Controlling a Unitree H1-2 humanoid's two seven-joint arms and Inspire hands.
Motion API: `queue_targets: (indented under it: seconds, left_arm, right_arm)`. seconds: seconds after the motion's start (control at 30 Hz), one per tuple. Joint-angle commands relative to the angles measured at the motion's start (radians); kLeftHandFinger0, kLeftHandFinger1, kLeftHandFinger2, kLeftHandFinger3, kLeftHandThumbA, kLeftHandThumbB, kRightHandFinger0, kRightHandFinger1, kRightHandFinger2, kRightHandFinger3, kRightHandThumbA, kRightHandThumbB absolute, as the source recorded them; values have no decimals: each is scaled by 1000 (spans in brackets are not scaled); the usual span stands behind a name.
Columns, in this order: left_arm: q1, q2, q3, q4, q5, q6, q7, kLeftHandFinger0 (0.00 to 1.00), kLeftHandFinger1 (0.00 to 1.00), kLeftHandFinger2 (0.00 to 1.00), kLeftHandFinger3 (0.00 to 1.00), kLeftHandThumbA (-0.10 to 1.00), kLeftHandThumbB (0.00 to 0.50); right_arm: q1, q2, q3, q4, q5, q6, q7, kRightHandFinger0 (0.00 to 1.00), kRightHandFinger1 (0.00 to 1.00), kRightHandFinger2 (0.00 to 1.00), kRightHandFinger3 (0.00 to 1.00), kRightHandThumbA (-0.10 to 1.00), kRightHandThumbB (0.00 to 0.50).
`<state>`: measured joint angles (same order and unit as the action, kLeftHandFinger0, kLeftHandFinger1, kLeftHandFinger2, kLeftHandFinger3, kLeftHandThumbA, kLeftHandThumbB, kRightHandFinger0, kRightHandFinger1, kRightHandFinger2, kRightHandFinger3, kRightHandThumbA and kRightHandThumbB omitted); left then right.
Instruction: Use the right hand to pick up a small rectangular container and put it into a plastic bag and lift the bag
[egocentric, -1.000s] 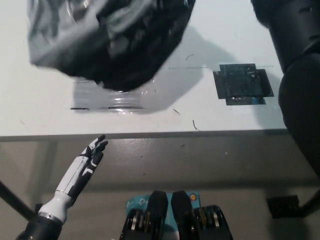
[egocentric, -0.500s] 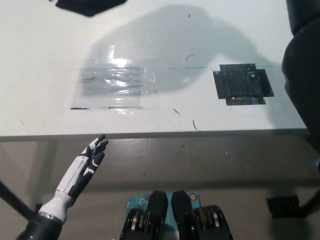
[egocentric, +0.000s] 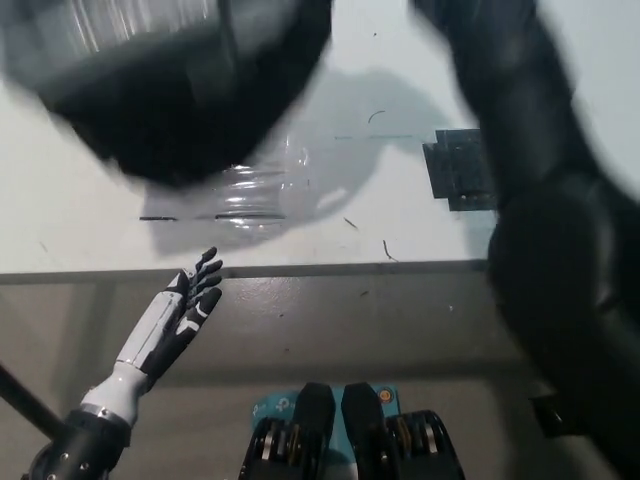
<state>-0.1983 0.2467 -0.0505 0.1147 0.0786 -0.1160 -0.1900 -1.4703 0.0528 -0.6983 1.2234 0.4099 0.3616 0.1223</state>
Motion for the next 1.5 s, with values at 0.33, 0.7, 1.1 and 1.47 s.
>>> queue_targets:
  seconds: [0.33,0.7,1.1,1.47]
  left_arm:
    - [-23,33,-19,-43,19,11,-26,903,895,997,1000,860,150]
    - [-36,41,-25,-42,18,10,-33,898,876,977,1000,852,133]
    - [-30,42,-29,-53,16,14,-44,913,875,981,1000,854,138]
    - [-44,47,-35,-55,23,24,-53,911,877,988,1000,878,160]
  right_arm:
    - [-213,-20,31,-125,80,-55,-31,0,254,654,762,-9,4]
    - [-219,-61,127,-88,17,-101,-70,351,636,973,987,169,148]
    - [-125,-93,347,-146,-34,-49,129,1000,1000,1000,1000,658,365]
    - [-118,-182,626,-120,-191,13,283,1000,1000,1000,1000,731,460]
